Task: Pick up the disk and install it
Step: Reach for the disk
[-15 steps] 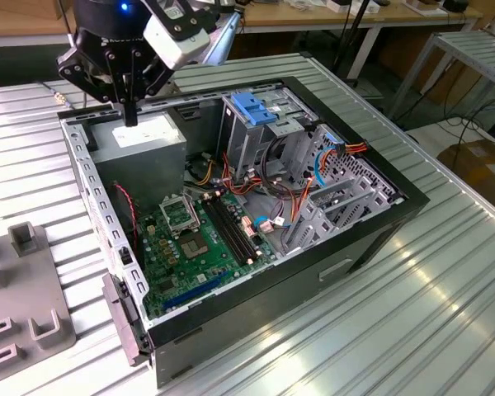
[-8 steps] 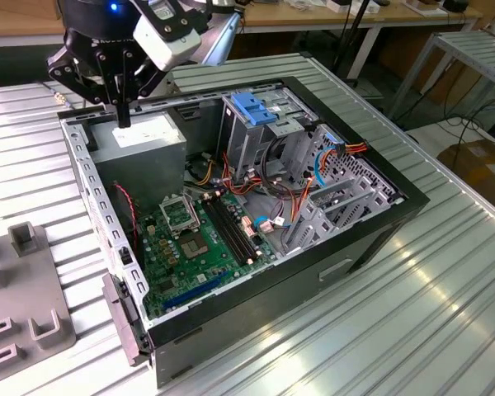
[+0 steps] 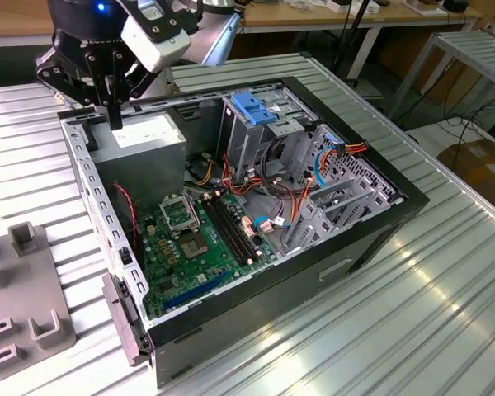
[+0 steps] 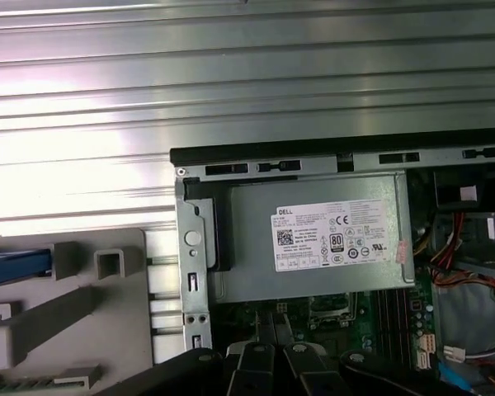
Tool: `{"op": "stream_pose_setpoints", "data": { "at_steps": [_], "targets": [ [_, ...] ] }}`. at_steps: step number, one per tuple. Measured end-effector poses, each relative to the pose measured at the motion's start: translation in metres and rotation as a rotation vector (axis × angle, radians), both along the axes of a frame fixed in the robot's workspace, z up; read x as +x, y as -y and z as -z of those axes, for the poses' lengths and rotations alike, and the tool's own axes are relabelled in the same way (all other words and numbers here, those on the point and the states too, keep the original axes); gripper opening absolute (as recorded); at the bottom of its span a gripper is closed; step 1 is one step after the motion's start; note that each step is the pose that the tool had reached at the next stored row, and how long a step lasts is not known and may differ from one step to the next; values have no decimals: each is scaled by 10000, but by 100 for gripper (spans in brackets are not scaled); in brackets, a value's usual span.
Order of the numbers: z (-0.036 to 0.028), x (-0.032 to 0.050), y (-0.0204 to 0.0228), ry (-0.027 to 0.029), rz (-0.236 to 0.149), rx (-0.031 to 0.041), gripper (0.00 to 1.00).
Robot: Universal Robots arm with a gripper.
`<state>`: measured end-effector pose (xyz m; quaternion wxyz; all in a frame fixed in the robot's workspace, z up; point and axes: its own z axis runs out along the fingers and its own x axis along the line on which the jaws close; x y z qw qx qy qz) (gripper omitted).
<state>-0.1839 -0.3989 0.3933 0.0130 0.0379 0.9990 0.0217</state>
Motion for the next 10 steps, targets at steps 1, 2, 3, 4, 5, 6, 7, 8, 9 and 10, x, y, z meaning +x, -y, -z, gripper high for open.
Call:
{"op": "stream_pose_setpoints", "data": {
  "at_steps": [1, 2, 3, 4, 5, 6, 7, 8, 9, 10],
  "targets": [
    [0, -40, 0, 1, -1, 1, 10],
    [1, -58, 0, 1, 0, 1, 10],
    [1, -74, 0, 1, -1, 1, 10],
    [0, -95, 0, 1, -1, 1, 10],
    [1, -115, 0, 1, -1, 1, 10],
    [0, -154, 0, 1, -2, 0, 10],
    [0, -179, -1, 1, 0, 1, 10],
    [0, -209, -3, 0, 0, 1, 10],
    [0, -250, -7, 0, 0, 0, 10],
    [1, -282, -9, 1, -1, 1, 10]
  ]
}}
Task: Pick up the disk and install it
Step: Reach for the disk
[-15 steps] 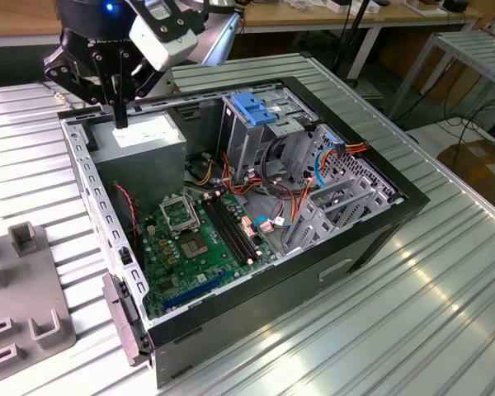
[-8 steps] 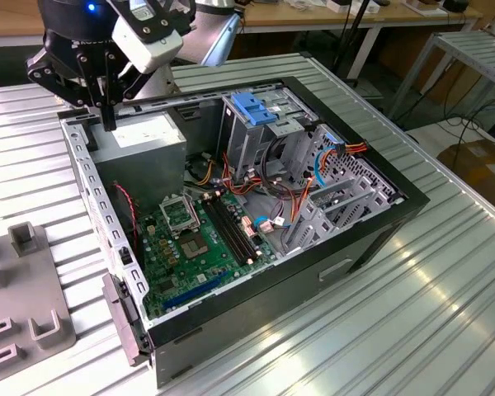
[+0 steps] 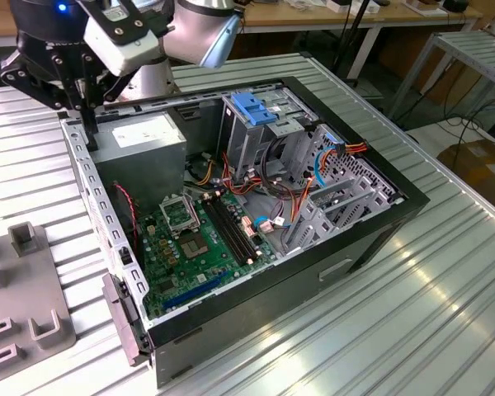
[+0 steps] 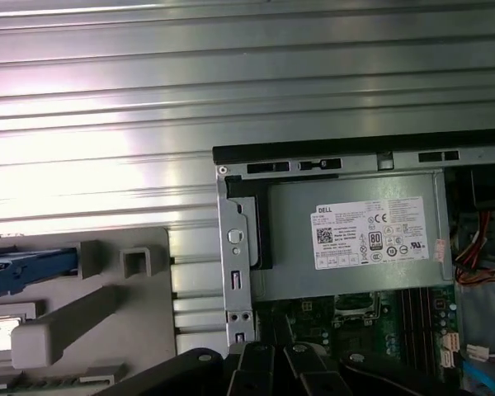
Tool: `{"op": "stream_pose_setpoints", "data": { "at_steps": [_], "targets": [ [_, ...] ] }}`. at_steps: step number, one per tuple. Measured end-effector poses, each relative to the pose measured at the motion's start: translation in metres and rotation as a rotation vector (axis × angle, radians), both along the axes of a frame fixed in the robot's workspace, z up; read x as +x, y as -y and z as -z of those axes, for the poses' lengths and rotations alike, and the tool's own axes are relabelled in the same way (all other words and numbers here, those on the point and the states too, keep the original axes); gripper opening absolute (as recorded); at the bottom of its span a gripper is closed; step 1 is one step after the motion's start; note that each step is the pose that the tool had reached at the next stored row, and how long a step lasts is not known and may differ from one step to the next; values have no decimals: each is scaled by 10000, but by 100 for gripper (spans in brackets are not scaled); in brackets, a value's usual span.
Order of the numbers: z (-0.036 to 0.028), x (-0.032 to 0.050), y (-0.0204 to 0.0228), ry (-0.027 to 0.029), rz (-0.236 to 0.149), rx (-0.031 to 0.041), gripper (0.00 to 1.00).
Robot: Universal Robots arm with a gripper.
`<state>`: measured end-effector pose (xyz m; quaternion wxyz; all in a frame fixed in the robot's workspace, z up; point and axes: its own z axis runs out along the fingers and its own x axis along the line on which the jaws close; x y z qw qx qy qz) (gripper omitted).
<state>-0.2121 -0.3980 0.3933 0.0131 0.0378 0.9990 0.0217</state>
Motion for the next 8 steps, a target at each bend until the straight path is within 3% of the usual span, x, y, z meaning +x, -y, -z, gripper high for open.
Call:
{"op": "stream_pose_setpoints", "data": {
  "at_steps": [8],
  "targets": [
    [0, -340, -65, -2, 0, -1, 10]
  ]
}}
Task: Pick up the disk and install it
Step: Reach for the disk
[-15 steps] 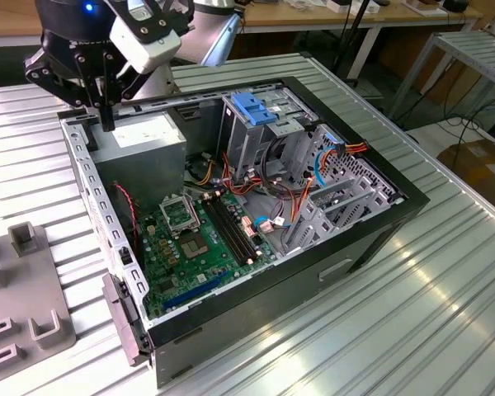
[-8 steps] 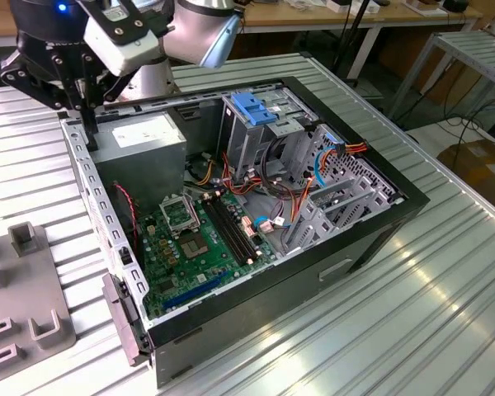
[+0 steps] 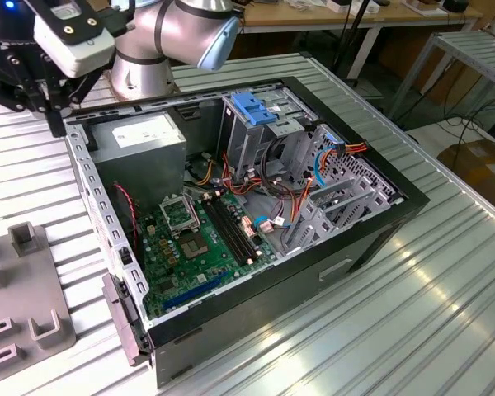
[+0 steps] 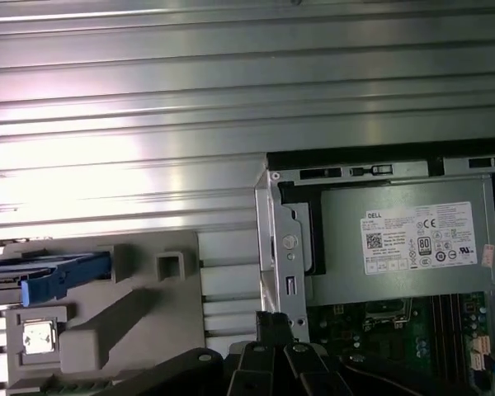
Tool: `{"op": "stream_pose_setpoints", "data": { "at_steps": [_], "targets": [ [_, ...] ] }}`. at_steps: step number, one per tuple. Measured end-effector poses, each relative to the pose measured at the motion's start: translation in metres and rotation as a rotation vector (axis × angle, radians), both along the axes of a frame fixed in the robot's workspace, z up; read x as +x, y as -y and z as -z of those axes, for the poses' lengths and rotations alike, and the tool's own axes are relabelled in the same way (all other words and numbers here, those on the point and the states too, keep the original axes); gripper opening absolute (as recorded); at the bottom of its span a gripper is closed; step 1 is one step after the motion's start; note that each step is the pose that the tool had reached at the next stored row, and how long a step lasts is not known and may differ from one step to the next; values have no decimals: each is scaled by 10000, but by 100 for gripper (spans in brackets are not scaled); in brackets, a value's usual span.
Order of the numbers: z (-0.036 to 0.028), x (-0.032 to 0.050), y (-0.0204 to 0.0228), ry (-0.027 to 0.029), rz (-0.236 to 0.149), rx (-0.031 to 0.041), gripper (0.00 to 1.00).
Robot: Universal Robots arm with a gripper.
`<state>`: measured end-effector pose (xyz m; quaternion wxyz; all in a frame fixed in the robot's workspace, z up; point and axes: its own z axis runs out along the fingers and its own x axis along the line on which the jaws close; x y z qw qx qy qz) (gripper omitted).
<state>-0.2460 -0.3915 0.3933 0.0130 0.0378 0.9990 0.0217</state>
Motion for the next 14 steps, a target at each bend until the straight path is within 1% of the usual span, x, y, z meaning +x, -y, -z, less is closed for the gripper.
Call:
{"op": "stream_pose_setpoints", "data": {
  "at_steps": [1, 4, 5, 6, 8, 9, 12, 13, 14],
  "targets": [
    [0, -54, -10, 1, -1, 0, 10],
    [1, -179, -33, 0, 0, 1, 10],
    [1, -240, -43, 1, 0, 1, 10],
    [0, -321, -56, -1, 1, 0, 10],
    [0, -404, -68, -1, 0, 0, 10],
    [0, -461, -75, -1, 1, 0, 10],
    [0, -600, -90, -3, 0, 0, 10],
    [1, -689, -99, -2, 1, 1, 10],
    [1, -756, -105, -3, 1, 1, 10]
  ]
}}
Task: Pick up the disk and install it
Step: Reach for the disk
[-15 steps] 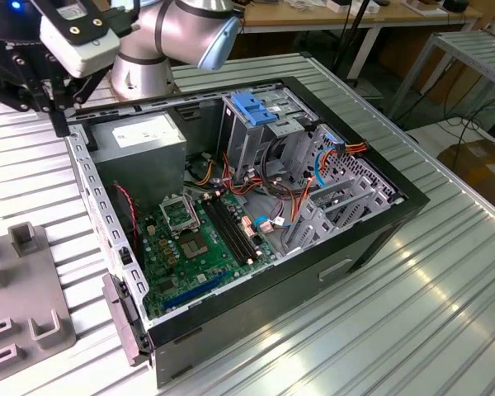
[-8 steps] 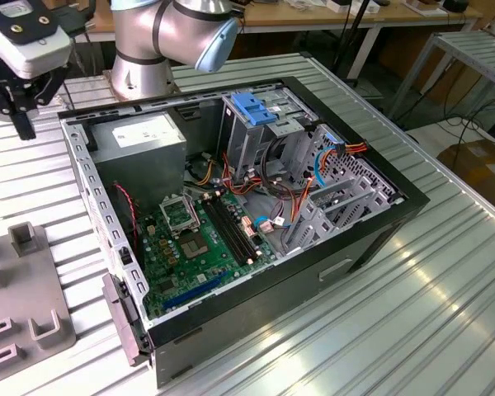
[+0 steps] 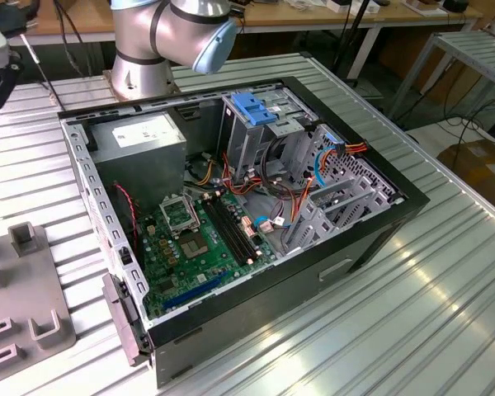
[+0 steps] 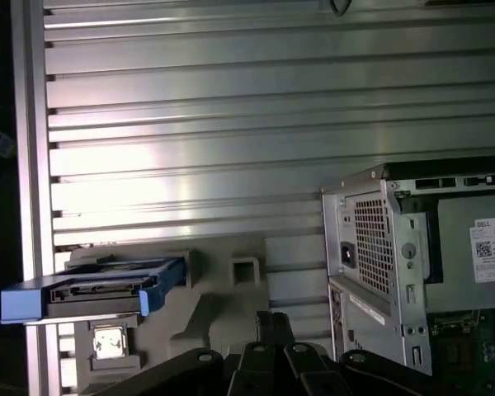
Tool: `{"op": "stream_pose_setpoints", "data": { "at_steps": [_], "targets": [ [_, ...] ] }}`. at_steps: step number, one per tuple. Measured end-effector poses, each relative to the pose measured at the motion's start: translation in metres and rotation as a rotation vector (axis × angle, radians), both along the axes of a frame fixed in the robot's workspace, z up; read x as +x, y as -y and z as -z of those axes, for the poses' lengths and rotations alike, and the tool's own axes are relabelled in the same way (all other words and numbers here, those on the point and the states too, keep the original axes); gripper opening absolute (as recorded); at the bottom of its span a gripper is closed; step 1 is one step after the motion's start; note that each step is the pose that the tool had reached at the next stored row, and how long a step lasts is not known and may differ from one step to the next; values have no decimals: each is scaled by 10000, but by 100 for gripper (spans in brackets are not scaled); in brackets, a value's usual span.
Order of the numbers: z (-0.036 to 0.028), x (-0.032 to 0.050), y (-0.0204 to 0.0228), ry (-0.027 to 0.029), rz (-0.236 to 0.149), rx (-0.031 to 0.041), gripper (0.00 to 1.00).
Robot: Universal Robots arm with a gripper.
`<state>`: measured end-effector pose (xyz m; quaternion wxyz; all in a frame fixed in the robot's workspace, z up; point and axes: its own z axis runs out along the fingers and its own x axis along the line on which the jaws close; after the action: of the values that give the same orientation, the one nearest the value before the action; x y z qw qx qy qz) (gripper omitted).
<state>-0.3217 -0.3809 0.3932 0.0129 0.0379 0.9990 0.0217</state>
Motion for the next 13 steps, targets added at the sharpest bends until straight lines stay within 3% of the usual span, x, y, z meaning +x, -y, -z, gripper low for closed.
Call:
{"op": "stream_pose_setpoints", "data": {
  "at_steps": [4, 7, 13],
  "targets": [
    [-1, -290, -25, -3, 0, -1, 10],
    [-1, -458, -37, -5, 1, -2, 10],
    [-1, -717, -57, -7, 0, -1, 10]
  ]
}}
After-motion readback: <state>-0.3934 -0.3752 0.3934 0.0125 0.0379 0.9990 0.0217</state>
